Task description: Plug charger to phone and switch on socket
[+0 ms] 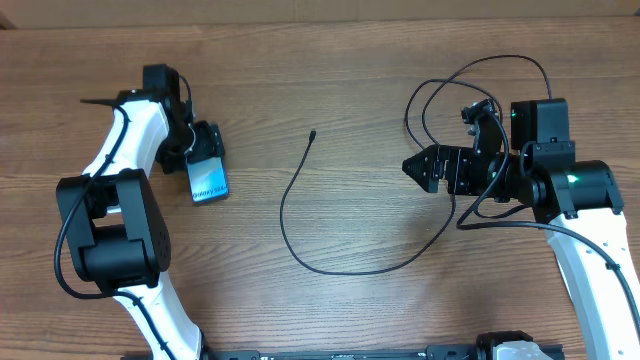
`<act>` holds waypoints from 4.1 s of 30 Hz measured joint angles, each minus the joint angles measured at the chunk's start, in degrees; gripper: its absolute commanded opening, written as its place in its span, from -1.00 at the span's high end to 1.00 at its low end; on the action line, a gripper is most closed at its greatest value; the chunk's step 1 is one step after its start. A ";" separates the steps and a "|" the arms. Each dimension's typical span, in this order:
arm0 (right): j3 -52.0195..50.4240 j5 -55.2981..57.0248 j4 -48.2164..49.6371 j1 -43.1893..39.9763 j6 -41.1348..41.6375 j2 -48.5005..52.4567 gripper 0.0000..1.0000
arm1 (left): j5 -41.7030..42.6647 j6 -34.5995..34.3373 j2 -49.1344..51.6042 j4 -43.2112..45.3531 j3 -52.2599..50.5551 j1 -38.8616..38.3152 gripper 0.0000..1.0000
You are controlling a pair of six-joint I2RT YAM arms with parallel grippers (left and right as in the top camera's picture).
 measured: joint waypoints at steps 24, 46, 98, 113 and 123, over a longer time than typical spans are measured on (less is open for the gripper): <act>-0.13 0.35 0.57 -0.02 0.02 0.52 -1.00 | -4.39 -7.41 0.04 2.01 -4.76 -1.27 -0.61; -0.17 0.35 0.13 0.00 0.02 0.92 -1.00 | -8.52 -10.56 -2.49 10.38 -11.37 -2.03 -0.92; -0.17 0.44 0.57 0.00 0.02 0.92 -1.00 | -0.94 -12.04 0.15 -8.55 8.63 -4.92 -0.62; -0.17 0.66 0.20 -0.02 0.00 1.09 -1.00 | -3.54 -12.07 -1.27 6.73 -8.72 -5.40 -0.77; -0.17 1.73 0.13 0.00 0.02 1.09 -1.00 | -3.78 -11.61 -1.53 7.85 -9.09 -5.77 -0.90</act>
